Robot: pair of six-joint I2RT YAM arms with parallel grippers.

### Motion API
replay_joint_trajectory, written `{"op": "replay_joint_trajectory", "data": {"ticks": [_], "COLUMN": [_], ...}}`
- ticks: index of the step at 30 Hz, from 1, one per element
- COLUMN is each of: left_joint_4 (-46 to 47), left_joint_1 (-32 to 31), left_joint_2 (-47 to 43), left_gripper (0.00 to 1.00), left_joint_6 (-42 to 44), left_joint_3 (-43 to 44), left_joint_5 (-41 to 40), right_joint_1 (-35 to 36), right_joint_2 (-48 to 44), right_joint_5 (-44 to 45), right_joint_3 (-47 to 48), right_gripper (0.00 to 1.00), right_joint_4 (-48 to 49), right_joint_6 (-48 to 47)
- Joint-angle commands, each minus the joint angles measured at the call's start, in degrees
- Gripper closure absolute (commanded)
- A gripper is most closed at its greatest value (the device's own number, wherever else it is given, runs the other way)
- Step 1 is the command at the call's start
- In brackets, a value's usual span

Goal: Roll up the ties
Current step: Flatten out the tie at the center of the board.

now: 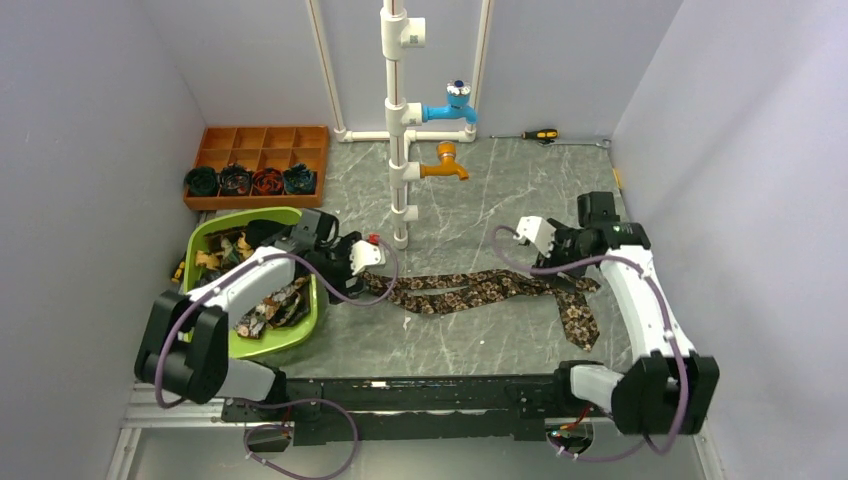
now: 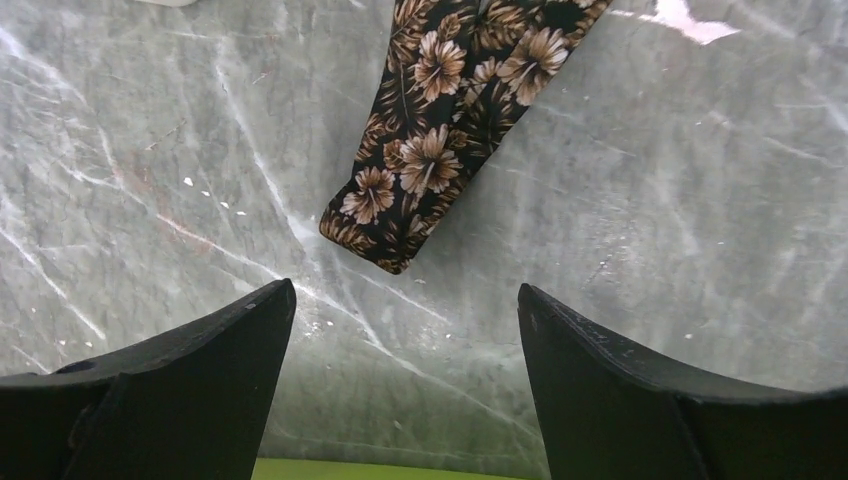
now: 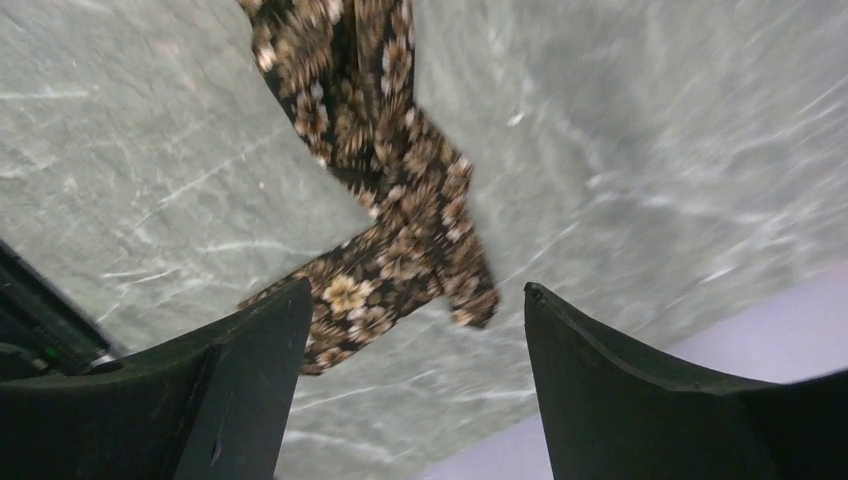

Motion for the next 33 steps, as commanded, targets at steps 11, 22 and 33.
{"op": "replay_joint_trajectory", "data": {"ticks": [11,22,33], "left_joint_4": [1.63,-3.10,-10.52], "left_joint_1": [-4.91,-4.82,-2.79], "left_joint_2": [14.63,18.12,12.97], "left_gripper": [0.23,0.68,1.00], "left_joint_6": [-4.81,-6.28,-7.29], "left_joint_3": [9.33,12.43,13.67], "left_joint_5": [-8.82,-7.35,-4.59], "right_joint_1": [-14.78,-15.20,-15.16], "right_joint_2": [14.42,21.20,22.74], "right_joint_5": [8.41,6.01,7.85], "right_joint_3": [-6.04,-10.79,-8.66], "right_gripper": [0.17,0.19,1.00], "right_joint_4": [14.37,20.14,23.17], "right_joint_6": [13.31,14.31,10.67]}}
